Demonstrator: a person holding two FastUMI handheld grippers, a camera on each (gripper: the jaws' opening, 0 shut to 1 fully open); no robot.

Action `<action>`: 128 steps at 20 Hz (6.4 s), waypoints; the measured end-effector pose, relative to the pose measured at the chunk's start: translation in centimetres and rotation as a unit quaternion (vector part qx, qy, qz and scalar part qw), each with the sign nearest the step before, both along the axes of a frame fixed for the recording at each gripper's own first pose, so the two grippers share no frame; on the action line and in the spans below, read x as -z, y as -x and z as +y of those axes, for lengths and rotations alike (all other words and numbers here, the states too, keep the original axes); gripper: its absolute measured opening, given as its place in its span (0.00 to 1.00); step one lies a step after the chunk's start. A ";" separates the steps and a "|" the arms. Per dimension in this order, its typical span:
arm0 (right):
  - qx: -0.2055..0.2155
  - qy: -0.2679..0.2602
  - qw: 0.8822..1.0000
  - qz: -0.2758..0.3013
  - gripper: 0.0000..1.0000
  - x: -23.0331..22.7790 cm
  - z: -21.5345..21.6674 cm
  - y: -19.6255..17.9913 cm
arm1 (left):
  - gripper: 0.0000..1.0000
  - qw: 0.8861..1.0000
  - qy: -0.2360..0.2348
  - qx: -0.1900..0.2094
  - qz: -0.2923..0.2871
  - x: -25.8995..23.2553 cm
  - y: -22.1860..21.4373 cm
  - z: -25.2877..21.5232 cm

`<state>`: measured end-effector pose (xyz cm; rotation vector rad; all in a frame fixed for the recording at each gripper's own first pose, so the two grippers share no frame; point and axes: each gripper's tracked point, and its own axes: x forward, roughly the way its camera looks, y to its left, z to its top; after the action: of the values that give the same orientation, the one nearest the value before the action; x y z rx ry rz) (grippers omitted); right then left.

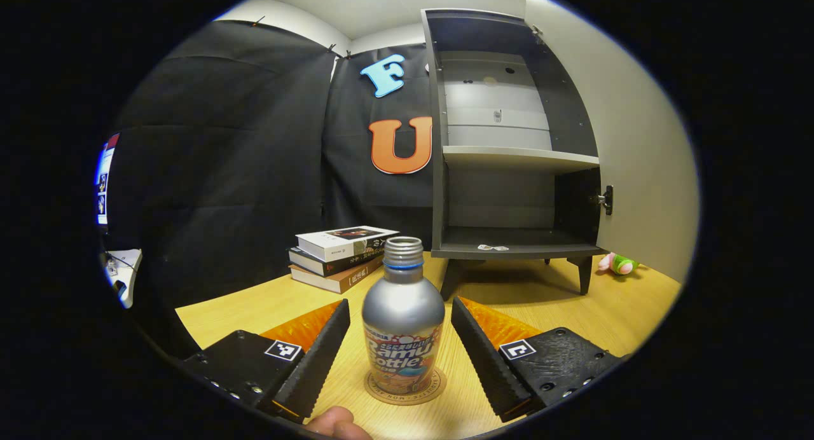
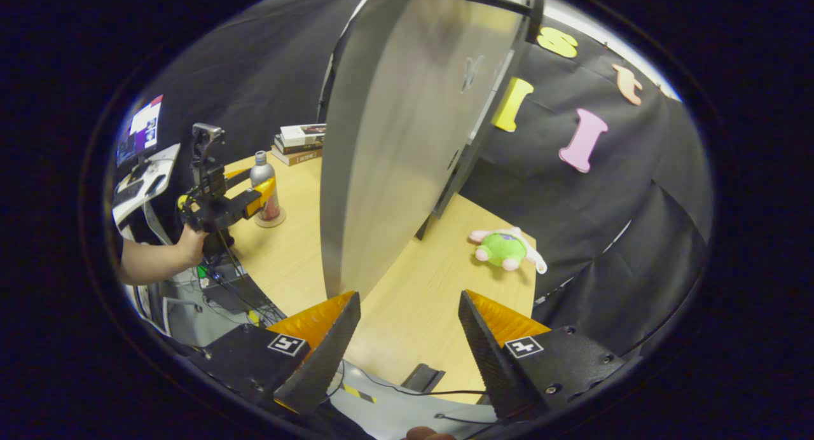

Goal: Open the cabinet door with the right hand, grasp the bottle in the cabinet with the left hand and place it on the coaster, then close the cabinet door with the right hand.

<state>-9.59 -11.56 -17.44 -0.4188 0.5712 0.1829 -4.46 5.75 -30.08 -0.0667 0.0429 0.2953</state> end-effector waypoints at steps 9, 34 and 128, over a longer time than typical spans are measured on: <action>0.065 -0.083 0.994 -0.013 0.99 0.5 -0.7 -0.4 | 0.97 0.999 -0.020 0.049 0.009 -11.7 3.2 -3.2; 0.098 -0.209 0.935 -0.270 0.93 -21.5 0.2 -1.7 | 0.96 0.993 -0.025 0.112 0.019 -22.5 1.0 -1.0; 0.126 -0.170 0.934 -0.286 0.95 -17.9 11.7 -5.1 | 0.96 0.982 0.007 0.188 -0.017 -30.0 0.1 -1.7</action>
<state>-4.46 0.09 0.47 -0.0450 0.0085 -0.0911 -4.60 4.02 -0.07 -0.0764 0.0221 -0.0852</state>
